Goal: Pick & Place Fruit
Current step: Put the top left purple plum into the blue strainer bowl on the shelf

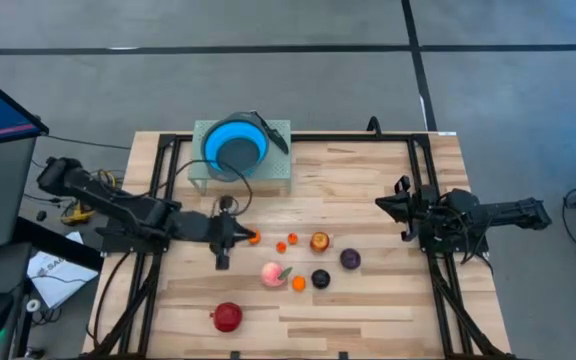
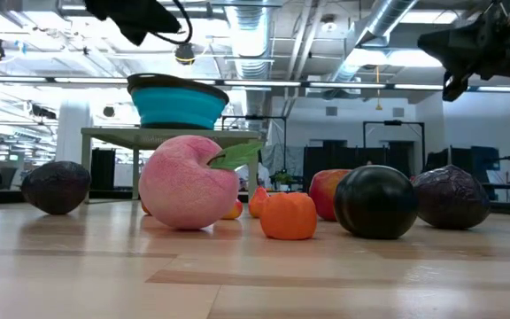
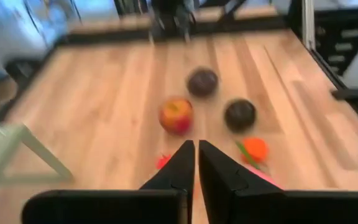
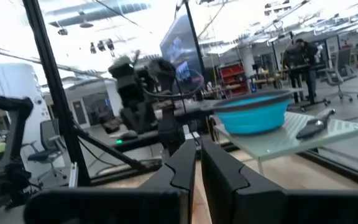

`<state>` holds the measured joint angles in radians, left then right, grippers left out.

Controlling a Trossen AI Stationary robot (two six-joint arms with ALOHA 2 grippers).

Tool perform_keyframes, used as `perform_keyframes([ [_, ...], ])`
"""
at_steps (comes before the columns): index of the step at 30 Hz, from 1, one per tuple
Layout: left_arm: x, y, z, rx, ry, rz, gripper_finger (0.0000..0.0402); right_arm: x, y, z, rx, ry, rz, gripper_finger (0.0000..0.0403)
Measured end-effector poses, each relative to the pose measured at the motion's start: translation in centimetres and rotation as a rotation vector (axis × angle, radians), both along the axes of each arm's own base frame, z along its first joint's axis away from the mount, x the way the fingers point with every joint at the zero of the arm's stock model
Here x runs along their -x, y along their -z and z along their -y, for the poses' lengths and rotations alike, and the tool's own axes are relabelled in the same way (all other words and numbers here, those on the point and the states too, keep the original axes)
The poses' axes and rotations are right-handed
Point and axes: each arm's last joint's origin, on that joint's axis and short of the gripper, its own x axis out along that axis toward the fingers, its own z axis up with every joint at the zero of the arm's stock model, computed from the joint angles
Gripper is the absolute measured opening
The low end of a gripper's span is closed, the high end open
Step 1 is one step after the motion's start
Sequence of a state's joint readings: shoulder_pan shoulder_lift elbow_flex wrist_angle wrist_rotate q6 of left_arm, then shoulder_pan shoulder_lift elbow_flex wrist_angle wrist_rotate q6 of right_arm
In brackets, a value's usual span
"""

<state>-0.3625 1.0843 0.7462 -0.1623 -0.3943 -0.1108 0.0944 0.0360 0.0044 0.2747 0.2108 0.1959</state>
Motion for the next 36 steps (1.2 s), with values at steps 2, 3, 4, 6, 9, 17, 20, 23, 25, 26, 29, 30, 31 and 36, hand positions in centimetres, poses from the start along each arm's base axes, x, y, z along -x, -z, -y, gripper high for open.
perform_keyframes([
  [2,0.2,-0.6,0.7,0.061,-0.015,-0.048,0.0034,-0.1,0.0,0.0,0.000,0.004,-0.006,0.0021],
  [3,0.4,-0.7,0.9,0.096,-0.027,-0.071,0.0042,-0.1,0.1,0.0,0.000,0.007,-0.009,0.0021],
  [4,0.7,-0.7,1.2,0.135,-0.041,-0.094,0.0052,-0.1,0.1,0.0,-0.001,0.008,-0.007,0.0021],
  [6,1.5,-0.5,1.6,0.222,-0.070,-0.146,0.0074,-0.1,0.1,0.0,0.000,0.008,-0.009,0.0021],
  [9,2.7,0.2,2.1,0.368,-0.122,-0.262,0.0111,-0.1,0.1,0.0,0.000,0.008,-0.009,0.0021],
  [17,6.0,3.7,3.0,0.567,-0.382,-0.577,0.0216,-0.1,0.1,0.1,0.012,0.038,-0.017,0.0021],
  [20,6.9,6.0,2.8,0.594,-0.477,-0.629,0.0254,-0.1,0.1,0.1,0.012,0.038,-0.018,0.0021],
  [23,7.8,8.5,2.4,0.590,-0.540,-0.640,0.0287,-0.1,0.1,0.1,0.012,0.038,-0.018,0.0021],
  [25,8.0,9.7,2.2,0.578,-0.546,-0.604,0.0304,-0.1,0.1,0.1,0.012,0.038,-0.018,0.0021],
  [26,8.1,10.2,2.1,0.567,-0.550,-0.579,0.0311,-0.1,0.1,0.1,0.012,0.038,-0.018,0.0021],
  [29,8.4,11.3,1.8,0.512,-0.569,-0.495,0.0326,-0.1,0.1,0.1,0.012,0.038,-0.018,0.0021],
  [30,8.6,11.5,1.7,0.492,-0.573,-0.472,0.0329,-0.1,0.1,0.1,0.012,0.038,-0.018,0.0021],
  [31,8.7,11.8,1.6,0.469,-0.580,-0.451,0.0332,-0.1,0.1,0.1,0.012,0.038,-0.018,0.0021],
  [36,9.4,12.9,1.1,0.384,-0.598,-0.376,0.0336,-0.1,0.1,0.2,-0.004,0.080,-0.016,0.0021],
])
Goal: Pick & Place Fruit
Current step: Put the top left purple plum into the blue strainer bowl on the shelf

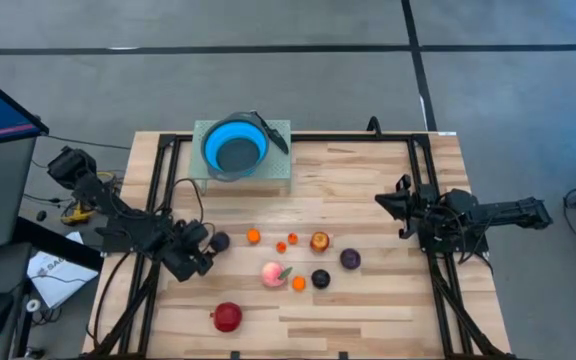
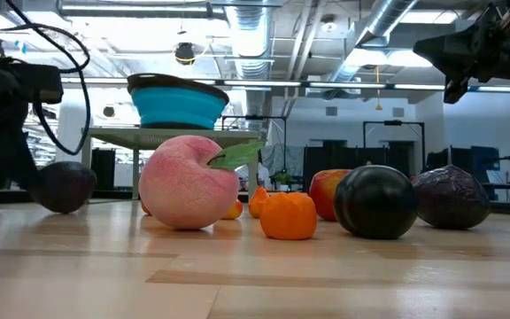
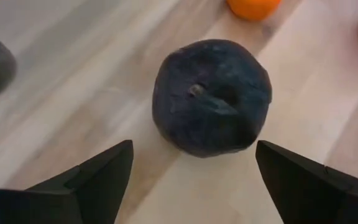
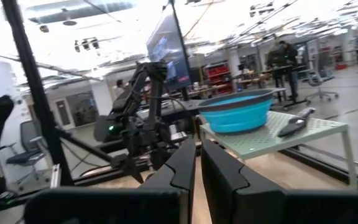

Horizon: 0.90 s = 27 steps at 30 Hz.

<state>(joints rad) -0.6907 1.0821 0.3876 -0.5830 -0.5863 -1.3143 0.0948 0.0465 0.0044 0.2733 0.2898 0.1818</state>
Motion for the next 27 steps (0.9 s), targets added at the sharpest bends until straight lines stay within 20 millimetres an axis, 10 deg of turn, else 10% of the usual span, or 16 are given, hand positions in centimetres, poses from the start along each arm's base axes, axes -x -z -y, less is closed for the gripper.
perform_keyframes([
  [27,-0.4,3.6,-2.2,0.017,-0.075,0.283,0.0337,0.0,-0.1,0.1,-0.035,0.020,0.018,0.0021],
])
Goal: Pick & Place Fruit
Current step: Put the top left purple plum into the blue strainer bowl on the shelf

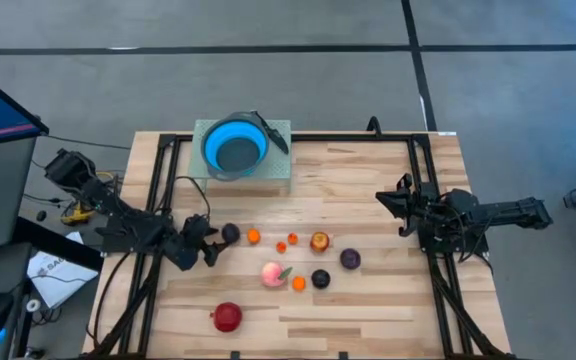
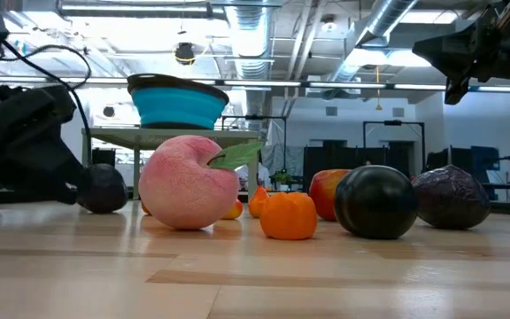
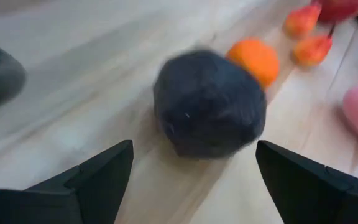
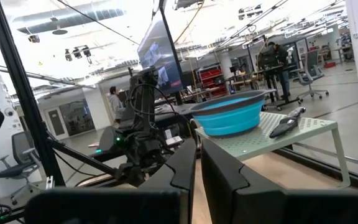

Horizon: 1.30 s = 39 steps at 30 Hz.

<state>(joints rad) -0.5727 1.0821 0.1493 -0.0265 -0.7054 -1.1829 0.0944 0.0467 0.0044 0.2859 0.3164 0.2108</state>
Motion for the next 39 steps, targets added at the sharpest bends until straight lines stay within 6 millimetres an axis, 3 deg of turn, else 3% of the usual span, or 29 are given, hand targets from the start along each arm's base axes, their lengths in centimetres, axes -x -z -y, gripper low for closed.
perform_keyframes([
  [11,-1.5,-0.7,-0.6,-0.045,0.301,-0.166,0.0370,0.0,0.0,0.0,0.000,0.000,0.000,0.0021],
  [17,-2.1,-1.1,-1.1,-0.018,0.379,-0.221,0.0368,0.0,0.0,0.0,0.000,-0.001,0.000,0.0021],
  [30,-2.6,-3.0,-2.3,-0.170,0.389,-0.437,0.0337,0.0,0.0,0.0,0.000,-0.001,0.000,0.0021],
  [39,-3.0,-3.2,-2.9,-0.162,0.344,-0.410,0.0341,0.0,0.0,0.0,0.000,0.000,-0.001,0.0021],
])
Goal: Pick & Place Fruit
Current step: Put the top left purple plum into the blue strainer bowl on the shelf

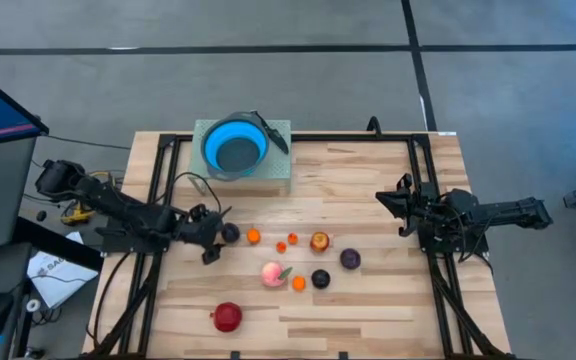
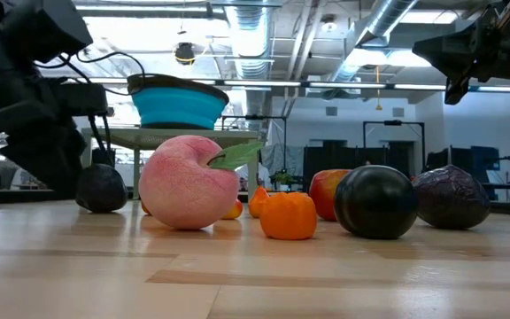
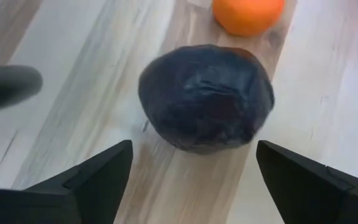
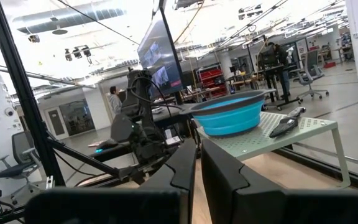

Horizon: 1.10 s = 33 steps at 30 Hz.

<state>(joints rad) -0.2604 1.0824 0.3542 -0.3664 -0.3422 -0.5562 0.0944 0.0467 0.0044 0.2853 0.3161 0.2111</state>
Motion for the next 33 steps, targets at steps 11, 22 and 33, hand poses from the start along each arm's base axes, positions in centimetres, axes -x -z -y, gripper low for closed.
perform_keyframes([
  [11,-1.2,-0.5,-0.8,0.105,0.055,0.083,0.0375,0.0,0.0,0.0,0.000,0.000,0.000,0.0021],
  [22,-2.2,-1.3,-0.8,-0.067,0.214,0.178,0.0377,0.0,0.0,0.0,0.000,-0.002,0.000,0.0021],
  [33,-2.6,-0.4,-0.8,-0.124,0.297,0.128,0.0377,0.0,0.0,0.0,0.000,-0.005,0.000,0.0021],
])
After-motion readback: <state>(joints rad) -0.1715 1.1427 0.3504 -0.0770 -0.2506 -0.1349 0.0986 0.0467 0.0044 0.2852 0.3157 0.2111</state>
